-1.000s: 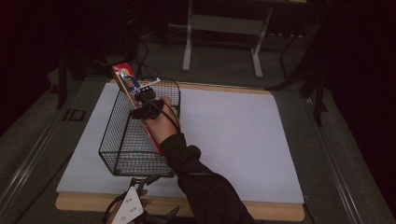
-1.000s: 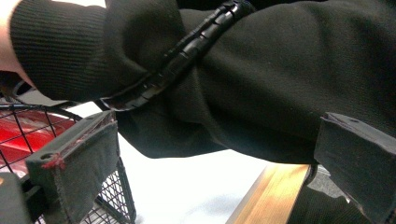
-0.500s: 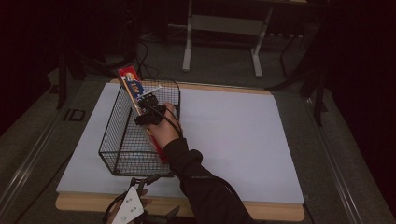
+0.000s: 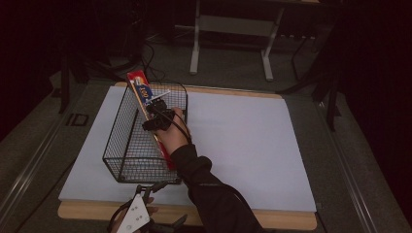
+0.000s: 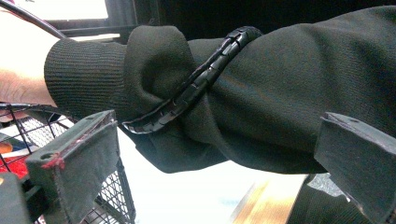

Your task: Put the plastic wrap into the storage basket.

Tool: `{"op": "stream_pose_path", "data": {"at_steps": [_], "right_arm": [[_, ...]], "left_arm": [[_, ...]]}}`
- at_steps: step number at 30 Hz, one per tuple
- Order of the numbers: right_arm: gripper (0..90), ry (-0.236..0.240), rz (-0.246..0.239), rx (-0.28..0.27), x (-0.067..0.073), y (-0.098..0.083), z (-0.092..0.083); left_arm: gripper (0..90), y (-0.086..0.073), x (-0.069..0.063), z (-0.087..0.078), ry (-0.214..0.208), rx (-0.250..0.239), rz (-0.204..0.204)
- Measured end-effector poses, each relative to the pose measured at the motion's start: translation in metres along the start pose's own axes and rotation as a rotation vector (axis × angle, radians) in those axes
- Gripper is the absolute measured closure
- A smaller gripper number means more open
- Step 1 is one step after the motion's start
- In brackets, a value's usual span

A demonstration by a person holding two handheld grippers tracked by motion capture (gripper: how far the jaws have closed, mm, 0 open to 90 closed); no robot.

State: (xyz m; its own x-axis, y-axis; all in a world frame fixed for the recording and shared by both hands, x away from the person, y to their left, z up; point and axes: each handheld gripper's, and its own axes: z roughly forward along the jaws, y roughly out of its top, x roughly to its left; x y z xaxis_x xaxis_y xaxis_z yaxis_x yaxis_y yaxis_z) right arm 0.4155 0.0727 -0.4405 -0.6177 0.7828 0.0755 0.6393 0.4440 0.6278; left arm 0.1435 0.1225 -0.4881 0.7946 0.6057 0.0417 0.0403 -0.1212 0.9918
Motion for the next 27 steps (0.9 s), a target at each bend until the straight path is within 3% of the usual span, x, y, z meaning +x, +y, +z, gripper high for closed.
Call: {"op": "stream_pose_path", "data": {"at_steps": [6, 12, 14, 15, 18, 24, 27], "right_arm": [[32.5, 0.009, -0.025, -0.014, 0.000, -0.001, -0.002], [26.8, 0.047, -0.029, -0.071, -0.002, 0.002, -0.018], [16.5, 0.082, -0.058, -0.072, -0.001, 0.001, -0.023], [15.5, 0.090, -0.067, -0.073, -0.001, 0.000, -0.024], [14.7, 0.089, -0.126, -0.082, 0.001, -0.003, -0.031], [13.6, 0.103, -0.165, -0.122, -0.006, -0.010, -0.050], [13.5, 0.125, -0.151, -0.132, -0.015, -0.015, -0.059]], "left_arm": [[0.7, 0.000, 0.000, 0.000, -0.002, 0.002, 0.000], [0.7, 0.000, 0.000, 0.001, -0.001, 0.007, 0.002], [0.7, -0.001, -0.001, 0.001, -0.002, 0.010, 0.004], [0.7, -0.001, -0.001, 0.002, -0.002, 0.010, 0.004], [0.6, -0.001, -0.001, 0.002, -0.001, 0.011, 0.002], [0.7, -0.002, -0.001, 0.003, -0.001, 0.018, 0.007], [0.7, -0.002, -0.001, 0.003, -0.001, 0.020, 0.006]]}}
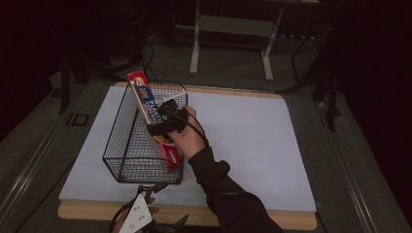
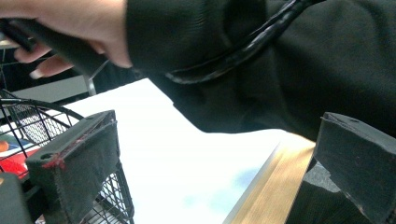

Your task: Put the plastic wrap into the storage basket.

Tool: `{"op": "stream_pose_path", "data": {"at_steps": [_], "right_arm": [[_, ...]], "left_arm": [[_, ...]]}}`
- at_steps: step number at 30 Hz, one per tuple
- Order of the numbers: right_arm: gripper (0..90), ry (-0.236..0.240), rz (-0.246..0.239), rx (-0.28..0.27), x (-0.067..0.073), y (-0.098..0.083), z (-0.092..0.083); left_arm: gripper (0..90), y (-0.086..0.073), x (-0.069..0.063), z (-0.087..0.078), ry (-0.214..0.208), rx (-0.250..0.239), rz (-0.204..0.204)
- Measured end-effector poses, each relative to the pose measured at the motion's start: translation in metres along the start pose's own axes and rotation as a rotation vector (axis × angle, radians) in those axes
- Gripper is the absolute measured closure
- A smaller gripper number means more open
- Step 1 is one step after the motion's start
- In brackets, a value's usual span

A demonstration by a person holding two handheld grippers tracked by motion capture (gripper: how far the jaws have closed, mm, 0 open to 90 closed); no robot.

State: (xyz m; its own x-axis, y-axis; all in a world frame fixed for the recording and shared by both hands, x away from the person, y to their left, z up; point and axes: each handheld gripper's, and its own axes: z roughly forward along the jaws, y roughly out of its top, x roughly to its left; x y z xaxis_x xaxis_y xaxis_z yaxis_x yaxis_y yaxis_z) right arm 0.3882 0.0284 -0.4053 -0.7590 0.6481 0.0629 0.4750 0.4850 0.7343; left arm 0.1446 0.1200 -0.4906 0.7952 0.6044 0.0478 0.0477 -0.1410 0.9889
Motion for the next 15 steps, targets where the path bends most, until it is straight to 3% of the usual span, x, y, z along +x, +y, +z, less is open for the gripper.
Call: {"op": "stream_pose_path", "data": {"at_steps": [15], "right_arm": [[13.6, 0.002, 0.022, -0.046, -0.031, -0.041, -0.058]], "left_arm": [[0.7, -0.001, -0.001, 0.003, 0.000, 0.013, 0.009]]}}
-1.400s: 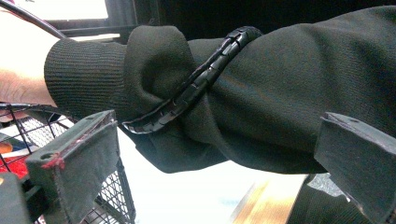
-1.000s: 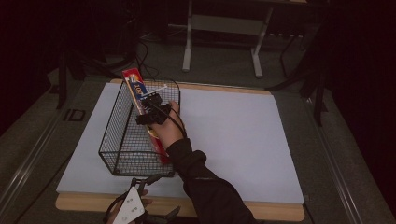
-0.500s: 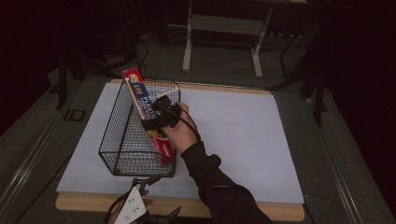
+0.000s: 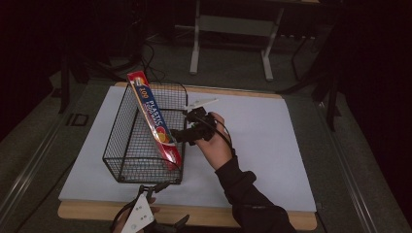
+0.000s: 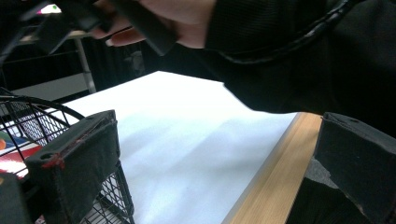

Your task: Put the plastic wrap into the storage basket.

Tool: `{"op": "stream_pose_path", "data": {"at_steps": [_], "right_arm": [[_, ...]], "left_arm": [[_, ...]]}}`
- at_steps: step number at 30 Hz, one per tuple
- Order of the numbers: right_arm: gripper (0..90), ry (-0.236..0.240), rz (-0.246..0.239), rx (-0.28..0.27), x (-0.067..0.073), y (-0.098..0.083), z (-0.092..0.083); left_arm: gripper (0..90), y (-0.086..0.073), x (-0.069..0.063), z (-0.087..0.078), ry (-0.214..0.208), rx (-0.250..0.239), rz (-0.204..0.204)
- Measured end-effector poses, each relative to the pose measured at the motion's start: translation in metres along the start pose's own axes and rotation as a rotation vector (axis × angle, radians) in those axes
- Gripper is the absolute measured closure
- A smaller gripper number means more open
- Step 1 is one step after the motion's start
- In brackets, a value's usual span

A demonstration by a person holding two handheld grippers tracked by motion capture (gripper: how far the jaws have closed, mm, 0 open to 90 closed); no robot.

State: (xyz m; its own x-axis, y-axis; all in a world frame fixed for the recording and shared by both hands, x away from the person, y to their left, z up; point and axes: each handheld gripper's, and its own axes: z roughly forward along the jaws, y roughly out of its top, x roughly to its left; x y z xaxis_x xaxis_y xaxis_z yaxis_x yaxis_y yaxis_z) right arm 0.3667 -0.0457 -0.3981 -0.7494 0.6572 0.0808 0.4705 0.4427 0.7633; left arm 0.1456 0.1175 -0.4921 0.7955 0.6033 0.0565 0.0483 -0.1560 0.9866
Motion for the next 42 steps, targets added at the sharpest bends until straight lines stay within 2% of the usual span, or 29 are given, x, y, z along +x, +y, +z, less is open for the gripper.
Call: {"op": "stream_pose_path", "data": {"at_steps": [4, 11, 18, 22, 26, 31, 32, 38, 42], "right_arm": [[13.4, -0.016, -0.016, -0.005, -0.006, -0.012, -0.016], [13.4, -0.014, -0.003, -0.034, -0.019, -0.041, -0.042], [13.4, -0.055, -0.008, -0.045, -0.033, -0.074, -0.059], [13.5, -0.077, -0.032, -0.046, -0.037, -0.092, -0.067], [13.5, -0.089, -0.033, -0.060, -0.041, -0.110, -0.076], [13.5, -0.098, -0.020, -0.063, -0.045, -0.128, -0.084], [13.5, -0.103, -0.002, -0.077, -0.047, -0.136, -0.089], [13.4, -0.105, 0.004, -0.065, -0.051, -0.154, -0.094], [13.5, -0.125, 0.011, -0.040, -0.054, -0.165, -0.097]], "left_arm": [[0.7, 0.000, 0.000, 0.000, 0.002, 0.004, 0.002], [0.7, -0.001, 0.000, 0.001, 0.002, 0.005, 0.001], [0.7, -0.001, 0.000, 0.002, 0.000, 0.003, -0.003], [0.7, -0.001, 0.000, 0.002, 0.000, 0.006, -0.002], [0.7, -0.001, 0.000, 0.002, 0.001, 0.009, -0.004], [0.7, -0.001, 0.000, 0.003, 0.001, 0.012, 0.000], [0.7, -0.001, 0.000, 0.003, 0.001, 0.012, 0.000], [0.7, -0.001, 0.000, 0.003, 0.000, 0.012, -0.002], [0.7, -0.001, 0.000, 0.003, 0.000, 0.012, -0.002]]}}
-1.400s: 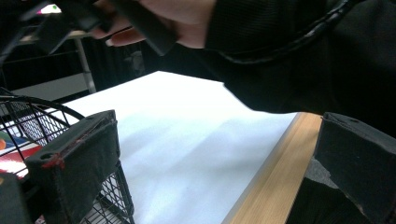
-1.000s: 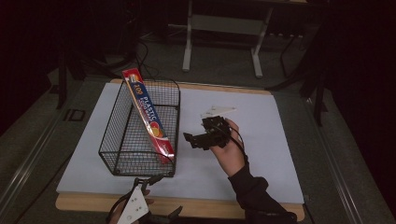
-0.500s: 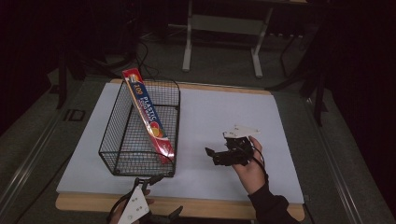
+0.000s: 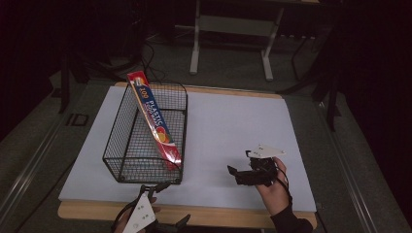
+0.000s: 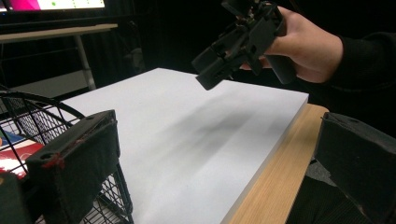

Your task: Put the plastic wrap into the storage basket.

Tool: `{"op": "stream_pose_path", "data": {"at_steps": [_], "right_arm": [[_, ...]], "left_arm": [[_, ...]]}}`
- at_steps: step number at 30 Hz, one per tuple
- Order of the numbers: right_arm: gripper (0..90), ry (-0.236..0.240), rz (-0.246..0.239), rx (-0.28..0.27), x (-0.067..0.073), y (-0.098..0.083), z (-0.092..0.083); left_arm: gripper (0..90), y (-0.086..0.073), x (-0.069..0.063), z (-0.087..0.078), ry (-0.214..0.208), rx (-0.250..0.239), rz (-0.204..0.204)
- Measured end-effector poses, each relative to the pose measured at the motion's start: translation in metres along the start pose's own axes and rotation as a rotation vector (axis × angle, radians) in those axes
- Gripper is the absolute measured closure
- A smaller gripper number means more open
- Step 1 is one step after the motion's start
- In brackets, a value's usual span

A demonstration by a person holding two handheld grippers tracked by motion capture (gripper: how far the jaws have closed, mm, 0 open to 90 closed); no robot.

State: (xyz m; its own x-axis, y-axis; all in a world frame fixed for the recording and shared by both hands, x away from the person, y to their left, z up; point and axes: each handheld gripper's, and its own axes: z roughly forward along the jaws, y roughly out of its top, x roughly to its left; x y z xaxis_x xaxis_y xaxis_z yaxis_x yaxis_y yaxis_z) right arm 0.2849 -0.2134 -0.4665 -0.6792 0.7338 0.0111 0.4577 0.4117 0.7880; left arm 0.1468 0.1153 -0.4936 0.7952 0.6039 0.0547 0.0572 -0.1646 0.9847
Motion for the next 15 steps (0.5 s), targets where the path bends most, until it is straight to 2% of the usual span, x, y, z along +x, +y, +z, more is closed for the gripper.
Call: {"op": "stream_pose_path", "data": {"at_steps": [5, 15], "right_arm": [[13.4, -0.034, -0.005, -0.011, -0.004, -0.014, -0.007], [13.4, -0.039, 0.039, -0.001, -0.018, -0.036, -0.017]], "left_arm": [[0.7, 0.000, 0.001, 0.000, -0.001, -0.001, -0.002], [0.7, -0.001, 0.001, 0.000, 0.002, 0.006, -0.006]]}}
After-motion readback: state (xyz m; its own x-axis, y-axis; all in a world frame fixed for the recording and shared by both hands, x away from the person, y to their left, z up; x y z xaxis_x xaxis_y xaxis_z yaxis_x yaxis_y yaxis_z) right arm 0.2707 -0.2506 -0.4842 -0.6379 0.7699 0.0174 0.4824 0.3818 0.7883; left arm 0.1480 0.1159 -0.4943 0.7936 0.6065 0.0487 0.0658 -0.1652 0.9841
